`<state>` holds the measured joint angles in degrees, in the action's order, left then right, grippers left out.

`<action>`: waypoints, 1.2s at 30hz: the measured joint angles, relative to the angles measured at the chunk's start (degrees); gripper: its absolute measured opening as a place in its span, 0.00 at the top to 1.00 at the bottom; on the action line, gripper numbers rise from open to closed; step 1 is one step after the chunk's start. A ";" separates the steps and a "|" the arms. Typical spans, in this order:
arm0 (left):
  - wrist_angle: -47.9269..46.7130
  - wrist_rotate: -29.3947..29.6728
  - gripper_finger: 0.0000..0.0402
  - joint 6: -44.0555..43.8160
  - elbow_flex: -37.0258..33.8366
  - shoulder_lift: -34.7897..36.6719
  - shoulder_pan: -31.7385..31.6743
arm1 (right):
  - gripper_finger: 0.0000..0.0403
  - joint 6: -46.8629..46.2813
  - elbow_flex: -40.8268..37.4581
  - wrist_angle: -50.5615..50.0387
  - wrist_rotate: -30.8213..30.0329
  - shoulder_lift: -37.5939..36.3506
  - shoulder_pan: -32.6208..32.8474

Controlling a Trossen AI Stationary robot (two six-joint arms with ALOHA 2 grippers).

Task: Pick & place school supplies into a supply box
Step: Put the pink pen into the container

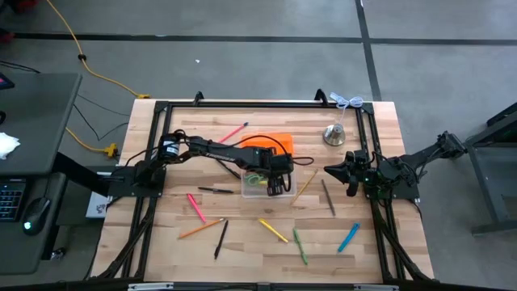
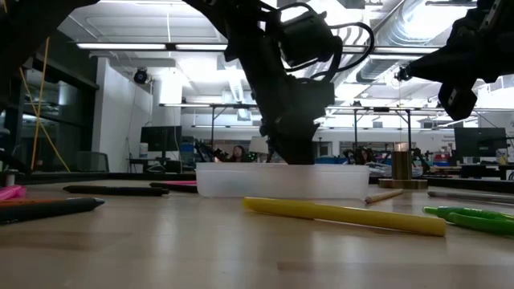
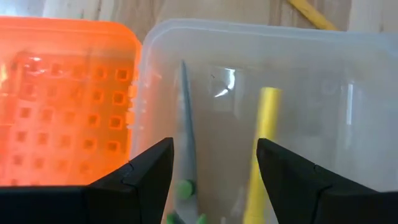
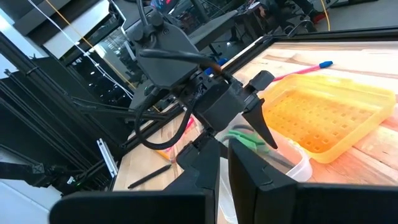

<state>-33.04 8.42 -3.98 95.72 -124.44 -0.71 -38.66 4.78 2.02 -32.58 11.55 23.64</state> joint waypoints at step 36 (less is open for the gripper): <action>-33.46 -1.11 0.35 -6.83 16.06 1.20 0.00 | 0.97 0.36 0.00 -0.07 1.38 -0.01 0.02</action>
<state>-66.50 7.31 -10.81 111.79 -123.24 -0.71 -38.30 4.78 1.96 -31.20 11.54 23.66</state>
